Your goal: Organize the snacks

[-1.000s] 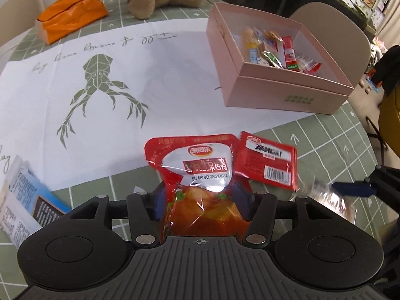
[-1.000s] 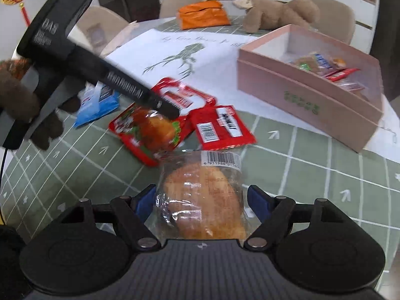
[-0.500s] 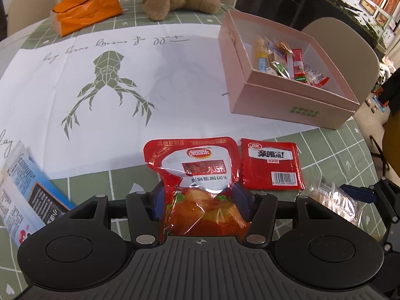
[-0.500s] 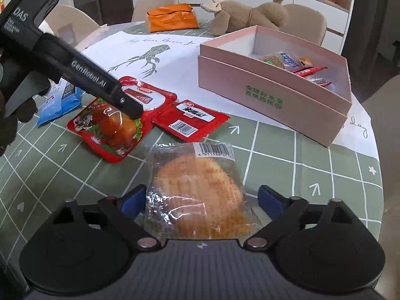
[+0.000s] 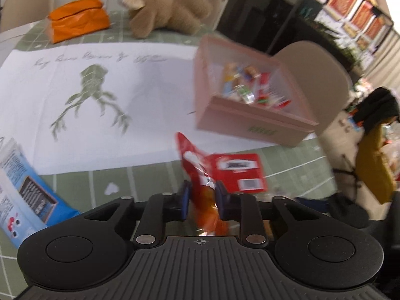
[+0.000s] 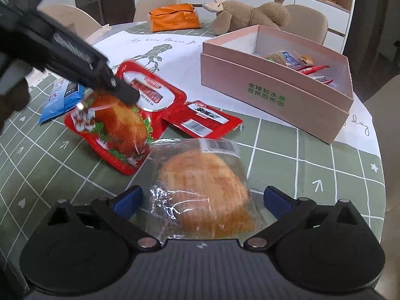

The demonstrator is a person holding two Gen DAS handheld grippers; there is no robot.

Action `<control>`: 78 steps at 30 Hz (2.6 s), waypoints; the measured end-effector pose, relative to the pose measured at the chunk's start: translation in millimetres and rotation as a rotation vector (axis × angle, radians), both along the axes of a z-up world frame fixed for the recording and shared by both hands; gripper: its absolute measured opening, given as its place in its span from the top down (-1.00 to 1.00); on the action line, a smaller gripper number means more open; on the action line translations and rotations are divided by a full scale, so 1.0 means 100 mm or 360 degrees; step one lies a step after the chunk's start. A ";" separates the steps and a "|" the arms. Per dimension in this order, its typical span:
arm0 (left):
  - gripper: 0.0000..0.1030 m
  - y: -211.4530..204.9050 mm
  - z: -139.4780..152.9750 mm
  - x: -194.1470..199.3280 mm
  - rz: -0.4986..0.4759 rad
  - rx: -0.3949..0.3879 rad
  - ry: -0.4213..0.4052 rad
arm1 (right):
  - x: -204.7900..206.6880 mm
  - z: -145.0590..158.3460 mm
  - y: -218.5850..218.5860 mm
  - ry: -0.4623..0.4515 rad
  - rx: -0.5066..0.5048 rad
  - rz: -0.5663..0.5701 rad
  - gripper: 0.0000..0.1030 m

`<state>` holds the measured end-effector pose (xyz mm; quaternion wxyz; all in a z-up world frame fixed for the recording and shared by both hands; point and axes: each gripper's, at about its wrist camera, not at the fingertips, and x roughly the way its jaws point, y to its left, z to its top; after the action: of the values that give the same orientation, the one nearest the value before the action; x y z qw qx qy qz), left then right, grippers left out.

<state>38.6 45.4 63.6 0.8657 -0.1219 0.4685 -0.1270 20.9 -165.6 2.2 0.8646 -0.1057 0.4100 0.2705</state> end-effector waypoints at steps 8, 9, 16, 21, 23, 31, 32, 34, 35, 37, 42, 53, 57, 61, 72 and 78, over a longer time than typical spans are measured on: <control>0.60 -0.12 -0.14 0.13 0.0050 -0.0014 0.0137 | -0.05 0.02 0.08 -0.0024 0.0017 0.0082 -0.86; 0.59 -0.12 -0.18 0.14 0.0051 -0.0023 0.0155 | -0.06 0.02 0.09 -0.0025 0.0020 0.0086 -0.86; 0.59 -0.11 -0.16 0.07 -0.0068 -0.0263 0.0200 | -0.09 0.02 0.11 -0.0025 0.0058 0.0105 -0.86; 0.59 -0.18 -0.08 0.03 -0.0146 -0.0276 0.0159 | -0.09 0.03 0.11 -0.0017 0.0064 0.0121 -0.85; 0.66 -0.25 -0.08 0.01 -0.0126 -0.0134 0.0119 | -0.08 0.04 0.11 -0.0003 0.0066 0.0132 -0.85; 0.67 -0.16 -0.18 0.00 -0.0115 0.0025 0.0139 | 0.00 0.18 -0.14 0.0045 0.0093 0.0040 -0.84; 0.67 -0.13 -0.18 0.00 -0.0109 -0.0011 0.0145 | 0.02 0.20 -0.19 0.0049 0.0113 0.0008 -0.80; 0.67 -0.07 -0.17 0.01 -0.0104 -0.0066 0.0145 | 0.05 0.23 -0.27 0.0063 0.0145 -0.0041 -0.69; 0.67 -0.05 -0.15 0.01 -0.0100 -0.0090 0.0135 | 0.08 0.25 -0.30 0.0071 0.0163 -0.0065 -0.66; 0.66 -0.04 -0.11 0.00 -0.0085 -0.0097 0.0114 | 0.13 0.31 -0.39 0.0076 0.0218 -0.0128 -0.66; 0.62 -0.31 -0.02 0.03 -0.0230 0.0045 0.0053 | 0.32 0.35 -0.55 0.0156 0.0334 -0.0306 -0.66; 0.61 -1.00 -0.19 -0.16 -0.0676 0.0406 -0.0004 | 0.49 0.25 -0.61 0.0137 0.0265 -0.0386 -0.62; 0.65 -0.84 -0.19 -0.13 -0.0560 0.0519 -0.0016 | 0.66 0.14 -0.48 0.0155 0.0211 -0.0357 -0.62; 0.60 -0.57 -0.23 -0.03 -0.0373 0.0599 0.0030 | 0.69 0.09 -0.22 0.0069 0.0086 -0.0225 -0.57; 0.52 -0.19 -0.14 -0.01 -0.0170 0.0253 0.0124 | 0.54 0.31 0.01 -0.0058 -0.0028 0.0004 0.67; 0.52 -0.44 -0.12 -0.12 -0.0308 0.0083 0.0174 | 0.44 0.43 -0.47 0.0009 0.0039 -0.0163 0.60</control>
<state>26.3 1.6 51.5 0.8254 -0.0604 0.5279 -0.1910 64.7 -212.5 44.9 0.8774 -0.0731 0.4140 0.2311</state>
